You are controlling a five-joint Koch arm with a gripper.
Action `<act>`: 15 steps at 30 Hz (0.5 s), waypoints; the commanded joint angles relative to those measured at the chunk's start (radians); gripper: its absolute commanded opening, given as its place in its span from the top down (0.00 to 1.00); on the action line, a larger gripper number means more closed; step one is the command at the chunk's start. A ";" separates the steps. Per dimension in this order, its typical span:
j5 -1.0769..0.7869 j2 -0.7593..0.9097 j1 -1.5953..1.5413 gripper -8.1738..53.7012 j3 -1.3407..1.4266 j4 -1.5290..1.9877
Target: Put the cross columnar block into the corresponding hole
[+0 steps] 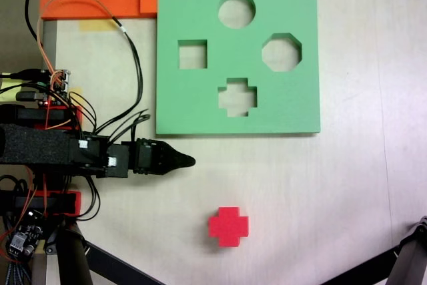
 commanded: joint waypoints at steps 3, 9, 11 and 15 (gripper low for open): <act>0.020 0.041 -0.008 0.32 0.072 -0.012; 0.021 0.041 -0.005 0.32 0.072 -0.011; 0.028 0.041 0.005 0.32 0.071 -0.011; 0.514 0.046 0.035 0.33 0.063 -0.064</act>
